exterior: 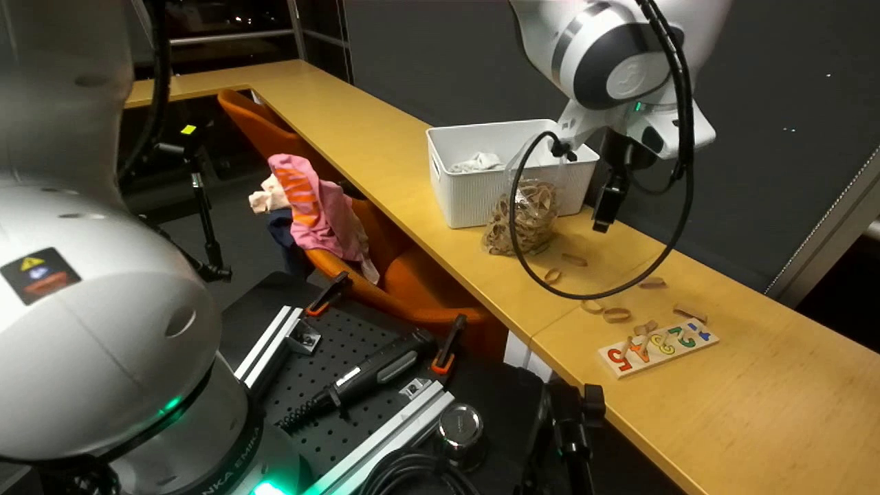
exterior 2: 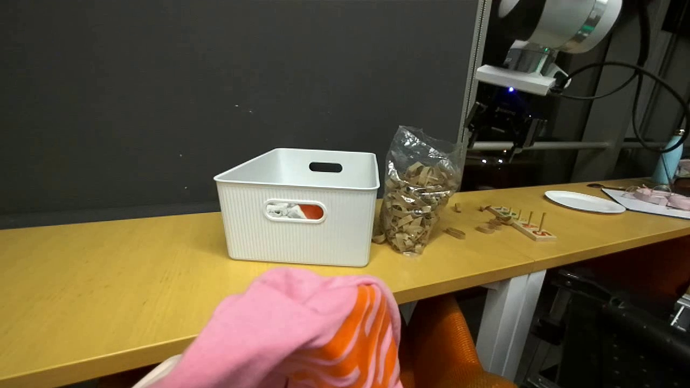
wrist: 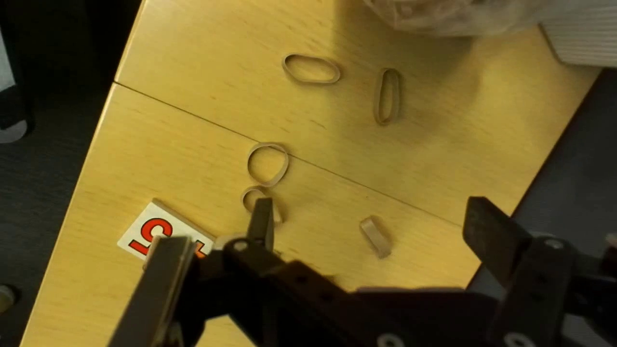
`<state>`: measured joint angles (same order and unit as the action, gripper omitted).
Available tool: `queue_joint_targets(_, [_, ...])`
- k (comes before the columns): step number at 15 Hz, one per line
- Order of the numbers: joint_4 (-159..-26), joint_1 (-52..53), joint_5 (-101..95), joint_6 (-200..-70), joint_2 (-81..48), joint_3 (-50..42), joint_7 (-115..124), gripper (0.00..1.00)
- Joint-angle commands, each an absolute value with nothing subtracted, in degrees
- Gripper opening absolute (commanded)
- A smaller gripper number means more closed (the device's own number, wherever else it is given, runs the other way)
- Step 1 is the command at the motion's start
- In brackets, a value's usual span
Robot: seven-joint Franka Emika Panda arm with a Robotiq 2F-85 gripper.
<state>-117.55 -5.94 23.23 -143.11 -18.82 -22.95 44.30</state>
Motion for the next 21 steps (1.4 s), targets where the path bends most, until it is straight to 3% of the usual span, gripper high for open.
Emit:
queue_joint_targets(1, [-110.79,-10.17,20.44,-139.7,-25.66,-21.16,49.06,1.0])
queue_joint_targets(11, [-107.5,-13.84,13.42,-140.95,-34.05,-17.7,36.02,1.0])
queue_joint_targets(21, [-110.02,-13.25,7.39,-147.62,-37.49,-21.15,27.16,1.0])
